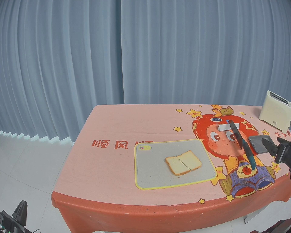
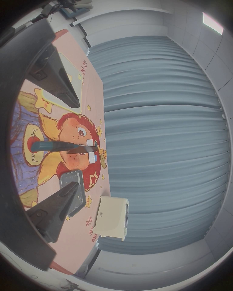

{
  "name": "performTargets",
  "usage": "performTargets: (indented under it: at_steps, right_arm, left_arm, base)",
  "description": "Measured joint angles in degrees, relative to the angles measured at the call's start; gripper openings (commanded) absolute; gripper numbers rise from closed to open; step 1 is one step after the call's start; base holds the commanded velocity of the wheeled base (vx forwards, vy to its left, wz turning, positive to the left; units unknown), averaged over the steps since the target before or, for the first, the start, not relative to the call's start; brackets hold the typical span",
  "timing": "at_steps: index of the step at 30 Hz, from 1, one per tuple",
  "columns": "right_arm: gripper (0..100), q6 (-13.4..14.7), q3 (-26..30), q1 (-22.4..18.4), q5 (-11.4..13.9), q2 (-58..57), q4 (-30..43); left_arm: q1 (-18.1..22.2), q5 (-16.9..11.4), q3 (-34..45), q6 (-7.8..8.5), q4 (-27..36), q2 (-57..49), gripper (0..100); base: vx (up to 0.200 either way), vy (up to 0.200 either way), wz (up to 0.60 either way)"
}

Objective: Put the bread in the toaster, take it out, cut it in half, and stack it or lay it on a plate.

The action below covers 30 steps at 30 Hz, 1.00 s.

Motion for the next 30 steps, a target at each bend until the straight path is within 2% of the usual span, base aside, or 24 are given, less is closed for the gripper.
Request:
performTargets:
  at_steps: [2,5,7,26,30]
  right_arm:
    - [100,-0.96,1.39,0.50,0.07,-1.78,0.10]
    - [100,-4.45,3.75,2.12,0.13,-3.30,0.02]
    - [100,-5.51,4.97,3.01,0.16,-3.91,-0.01]
    - [100,-6.03,5.79,5.08,0.30,-6.42,-0.39]
    - [100,-6.72,5.72,6.80,1.34,-7.06,-0.30]
  left_arm:
    - [0.00,-0.02,0.00,-0.02,0.00,0.00,0]
    - [0.00,-0.02,0.00,-0.02,0.00,0.00,0]
    - [0.00,-0.02,0.00,-0.02,-0.02,0.00,0]
    - [0.00,-0.02,0.00,-0.02,0.00,0.00,0]
    - [0.00,-0.02,0.00,-0.02,0.00,0.00,0]
  base:
    - [0.000,0.000,0.00]
    - [0.000,0.000,0.00]
    - [0.000,0.000,0.00]
    - [0.000,0.000,0.00]
    - [0.000,0.000,0.00]
